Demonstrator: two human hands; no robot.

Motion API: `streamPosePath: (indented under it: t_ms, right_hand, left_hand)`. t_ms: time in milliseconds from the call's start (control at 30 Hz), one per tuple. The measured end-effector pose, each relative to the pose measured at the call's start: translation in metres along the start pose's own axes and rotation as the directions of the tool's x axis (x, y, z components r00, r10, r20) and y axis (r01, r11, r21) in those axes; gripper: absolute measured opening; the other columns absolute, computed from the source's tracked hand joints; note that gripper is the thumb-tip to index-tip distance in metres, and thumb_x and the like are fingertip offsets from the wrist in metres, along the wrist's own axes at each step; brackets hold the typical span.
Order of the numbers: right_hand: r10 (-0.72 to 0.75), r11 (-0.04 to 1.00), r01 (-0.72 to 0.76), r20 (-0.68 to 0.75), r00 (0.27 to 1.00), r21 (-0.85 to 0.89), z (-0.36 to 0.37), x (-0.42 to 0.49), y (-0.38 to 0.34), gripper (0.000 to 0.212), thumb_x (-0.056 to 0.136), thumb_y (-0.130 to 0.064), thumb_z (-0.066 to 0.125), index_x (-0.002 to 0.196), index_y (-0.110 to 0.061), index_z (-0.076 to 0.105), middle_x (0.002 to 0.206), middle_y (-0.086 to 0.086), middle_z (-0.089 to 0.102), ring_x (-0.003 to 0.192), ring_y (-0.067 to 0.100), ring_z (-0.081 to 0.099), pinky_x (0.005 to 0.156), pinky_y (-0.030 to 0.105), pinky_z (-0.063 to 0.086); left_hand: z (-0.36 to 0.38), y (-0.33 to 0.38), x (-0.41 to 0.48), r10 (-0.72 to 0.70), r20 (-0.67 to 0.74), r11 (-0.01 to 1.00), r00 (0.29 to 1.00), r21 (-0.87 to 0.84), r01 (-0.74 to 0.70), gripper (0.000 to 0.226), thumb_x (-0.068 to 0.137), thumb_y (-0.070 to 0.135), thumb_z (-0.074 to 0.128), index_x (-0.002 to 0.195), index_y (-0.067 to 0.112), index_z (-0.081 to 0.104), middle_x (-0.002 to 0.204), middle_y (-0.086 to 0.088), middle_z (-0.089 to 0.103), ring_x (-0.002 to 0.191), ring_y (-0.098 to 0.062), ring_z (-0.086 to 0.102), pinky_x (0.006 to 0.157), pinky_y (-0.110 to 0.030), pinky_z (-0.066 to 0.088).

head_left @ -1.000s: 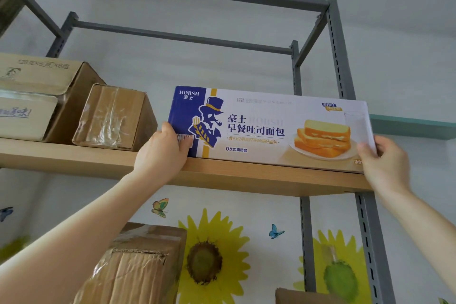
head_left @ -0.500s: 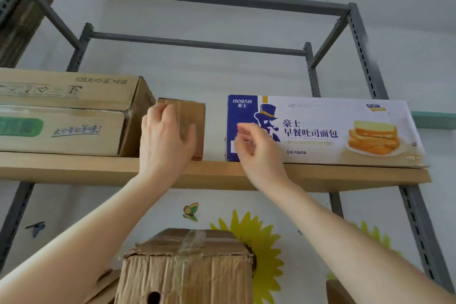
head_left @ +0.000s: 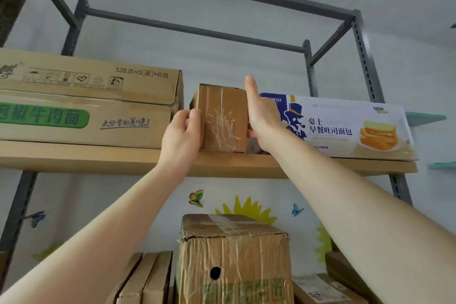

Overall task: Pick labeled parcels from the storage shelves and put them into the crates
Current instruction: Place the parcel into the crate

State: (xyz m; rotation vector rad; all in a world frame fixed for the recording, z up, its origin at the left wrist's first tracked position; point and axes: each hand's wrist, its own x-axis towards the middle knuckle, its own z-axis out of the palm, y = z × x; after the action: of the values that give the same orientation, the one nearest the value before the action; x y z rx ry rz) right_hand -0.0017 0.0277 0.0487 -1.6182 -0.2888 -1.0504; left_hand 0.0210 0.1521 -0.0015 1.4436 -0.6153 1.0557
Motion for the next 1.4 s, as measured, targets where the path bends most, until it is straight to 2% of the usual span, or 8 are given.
streamPosePath:
  t_ms: [233, 333, 633, 800, 967, 1133, 1300, 1400]
  right_hand:
    - [0.003, 0.999, -0.007, 0.112, 0.994, 0.032, -0.031, -0.050, -0.021, 0.049, 0.076, -0.052, 0.051, 0.096, -0.008, 0.057, 0.112, 0.020, 0.063, 0.101, 0.034, 0.063, 0.088, 0.055, 0.051]
    - [-0.015, 0.989, -0.009, 0.158, 0.987, 0.149, -0.059, -0.079, -0.016, 0.027, 0.085, -0.038, 0.051, 0.102, -0.018, 0.057, 0.100, 0.009, 0.065, 0.092, 0.026, 0.067, 0.082, 0.048, 0.055]
    - [0.203, 0.911, -0.299, 0.322, 0.925, 0.284, -0.124, -0.197, 0.055, 0.027, 0.097, -0.024, 0.040, 0.117, -0.020, 0.056, 0.107, 0.007, 0.065, 0.097, 0.022, 0.063, 0.096, 0.048, 0.047]
    - [0.369, 0.906, -0.421, 0.415, 0.832, 0.039, -0.140, -0.260, 0.096, 0.069, 0.059, -0.075, 0.056, 0.110, -0.028, 0.064, 0.110, -0.006, 0.070, 0.107, 0.015, 0.062, 0.099, 0.044, 0.045]
    - [0.482, 0.757, -0.630, 0.503, 0.717, 0.172, -0.149, -0.296, 0.126, 0.061, 0.072, -0.055, 0.057, 0.126, -0.028, 0.054, 0.115, -0.005, 0.068, 0.109, 0.016, 0.062, 0.095, 0.038, 0.045]
    - [0.541, 0.556, -0.740, 0.510, 0.668, 0.379, -0.152, -0.321, 0.141, 0.038, 0.093, -0.042, 0.040, 0.120, -0.025, 0.059, 0.114, 0.005, 0.069, 0.113, 0.024, 0.060, 0.102, 0.051, 0.039]
    - [0.573, 0.597, -0.735, 0.470, 0.671, 0.320, -0.153, -0.334, 0.150, 0.021, 0.099, -0.009, 0.038, 0.104, -0.017, 0.057, 0.083, 0.001, 0.074, 0.072, 0.012, 0.071, 0.058, 0.025, 0.058]
    - [0.599, 0.662, -0.712, 0.407, 0.690, 0.233, -0.154, -0.334, 0.149, 0.034, 0.097, 0.004, 0.039, 0.129, 0.000, 0.046, 0.120, 0.017, 0.061, 0.090, 0.020, 0.063, 0.045, 0.007, 0.047]
  left_hand:
    - [-0.019, 0.020, -0.045, -0.202, -0.014, 0.907, 0.979, -0.380, 0.182, 0.013, 0.091, 0.033, 0.053, 0.102, 0.029, 0.058, 0.093, -0.003, 0.059, 0.087, -0.020, 0.055, 0.084, -0.038, 0.047]
    - [-0.026, 0.032, -0.080, -0.337, 0.087, 0.832, 0.938, -0.439, 0.339, 0.075, 0.065, 0.051, 0.074, 0.123, 0.010, 0.053, 0.115, -0.007, 0.063, 0.107, -0.022, 0.060, 0.102, -0.042, 0.044]
    - [-0.038, 0.036, -0.209, -0.468, 0.218, 0.681, 0.857, -0.530, 0.506, 0.050, 0.077, 0.023, 0.070, 0.123, 0.015, 0.051, 0.109, -0.005, 0.068, 0.091, -0.018, 0.070, 0.073, -0.029, 0.056]
    - [-0.046, 0.027, -0.271, -0.497, 0.276, 0.732, 0.823, -0.377, 0.568, 0.056, 0.072, 0.023, 0.071, 0.124, 0.030, 0.049, 0.103, -0.004, 0.071, 0.087, -0.018, 0.071, 0.069, -0.028, 0.057]
    - [-0.059, 0.020, -0.303, -0.545, 0.261, 0.761, 0.796, -0.243, 0.601, 0.024, 0.096, 0.028, 0.043, 0.113, 0.028, 0.060, 0.102, 0.000, 0.071, 0.098, -0.019, 0.067, 0.080, -0.032, 0.054]
    - [-0.063, 0.017, -0.321, -0.659, 0.261, 0.708, 0.706, -0.104, 0.699, 0.039, 0.084, 0.033, 0.063, 0.119, 0.020, 0.052, 0.106, 0.000, 0.068, 0.097, -0.016, 0.066, 0.078, -0.027, 0.054]
    - [-0.063, 0.021, -0.331, -0.707, 0.482, 0.501, 0.517, -0.174, 0.848, 0.038, 0.080, 0.037, 0.062, 0.111, 0.015, 0.061, 0.099, -0.003, 0.074, 0.089, -0.016, 0.069, 0.082, -0.037, 0.055]
    - [-0.062, 0.021, -0.333, -0.696, 0.490, 0.503, 0.524, -0.188, 0.844, 0.027, 0.087, 0.030, 0.057, 0.108, 0.015, 0.060, 0.099, -0.005, 0.074, 0.087, -0.017, 0.070, 0.081, -0.035, 0.056]
